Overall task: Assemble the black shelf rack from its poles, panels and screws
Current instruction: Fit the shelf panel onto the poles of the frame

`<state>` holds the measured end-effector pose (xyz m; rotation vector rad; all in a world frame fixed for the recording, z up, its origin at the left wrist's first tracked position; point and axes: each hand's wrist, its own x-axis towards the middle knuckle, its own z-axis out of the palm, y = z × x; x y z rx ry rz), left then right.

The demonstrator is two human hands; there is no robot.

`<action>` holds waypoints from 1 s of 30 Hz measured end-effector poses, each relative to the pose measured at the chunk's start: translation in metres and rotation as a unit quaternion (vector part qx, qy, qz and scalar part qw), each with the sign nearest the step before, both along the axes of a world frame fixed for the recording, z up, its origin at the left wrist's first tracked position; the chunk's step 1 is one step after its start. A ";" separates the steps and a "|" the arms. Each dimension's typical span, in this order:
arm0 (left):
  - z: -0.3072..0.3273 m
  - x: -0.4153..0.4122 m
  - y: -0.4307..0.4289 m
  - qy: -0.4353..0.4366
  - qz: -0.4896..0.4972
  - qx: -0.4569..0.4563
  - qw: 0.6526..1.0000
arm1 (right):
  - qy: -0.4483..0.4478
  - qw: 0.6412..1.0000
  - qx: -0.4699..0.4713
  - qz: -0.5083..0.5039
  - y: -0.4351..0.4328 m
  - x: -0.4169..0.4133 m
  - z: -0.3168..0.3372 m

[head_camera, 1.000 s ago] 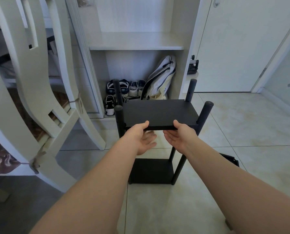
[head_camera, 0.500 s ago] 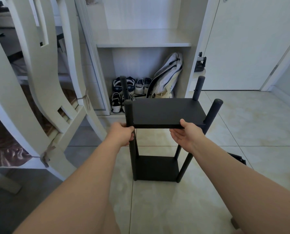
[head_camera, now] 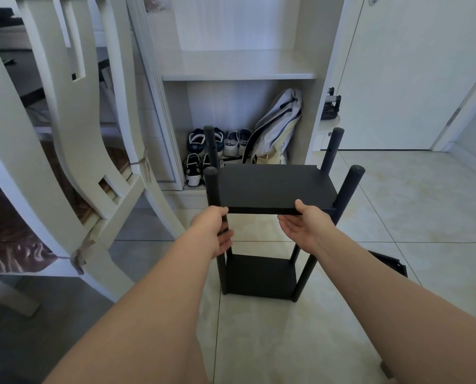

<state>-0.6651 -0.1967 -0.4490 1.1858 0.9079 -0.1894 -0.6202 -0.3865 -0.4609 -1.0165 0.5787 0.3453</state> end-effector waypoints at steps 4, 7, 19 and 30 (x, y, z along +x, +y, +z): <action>-0.023 -0.003 -0.015 -0.033 -0.047 -0.085 0.995 | 0.000 1.000 -0.001 -0.001 0.001 0.003 -0.002; -0.033 0.008 -0.025 -0.102 -0.021 -0.110 0.988 | -0.003 1.000 -0.014 -0.006 0.003 0.007 -0.008; -0.085 0.034 -0.073 -0.062 0.117 -0.082 0.988 | 0.023 1.000 -0.003 -0.002 0.003 0.013 -0.070; -0.122 0.044 -0.067 0.044 0.133 -0.093 0.986 | 0.083 0.996 -0.024 -0.006 0.007 0.013 -0.116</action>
